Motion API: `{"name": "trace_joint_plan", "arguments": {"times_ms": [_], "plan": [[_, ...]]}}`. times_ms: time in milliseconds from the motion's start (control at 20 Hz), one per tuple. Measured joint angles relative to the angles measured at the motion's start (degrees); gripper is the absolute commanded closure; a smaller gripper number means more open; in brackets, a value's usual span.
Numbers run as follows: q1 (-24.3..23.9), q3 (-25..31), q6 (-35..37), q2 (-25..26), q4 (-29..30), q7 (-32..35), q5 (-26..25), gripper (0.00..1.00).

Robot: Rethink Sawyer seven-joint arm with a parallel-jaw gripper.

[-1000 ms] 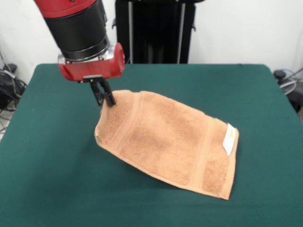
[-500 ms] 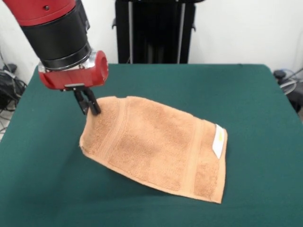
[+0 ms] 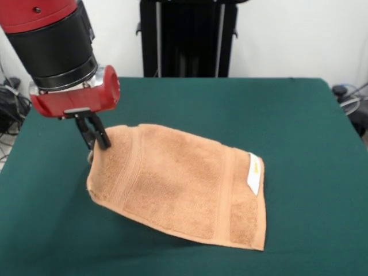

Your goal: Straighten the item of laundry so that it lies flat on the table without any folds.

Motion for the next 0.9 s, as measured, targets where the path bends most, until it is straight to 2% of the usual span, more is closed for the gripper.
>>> {"name": "trace_joint_plan", "arguments": {"times_ms": [900], "plan": [[4.6,0.1,12.9,6.2,-17.6,-8.9,-0.1,1.0]]}}
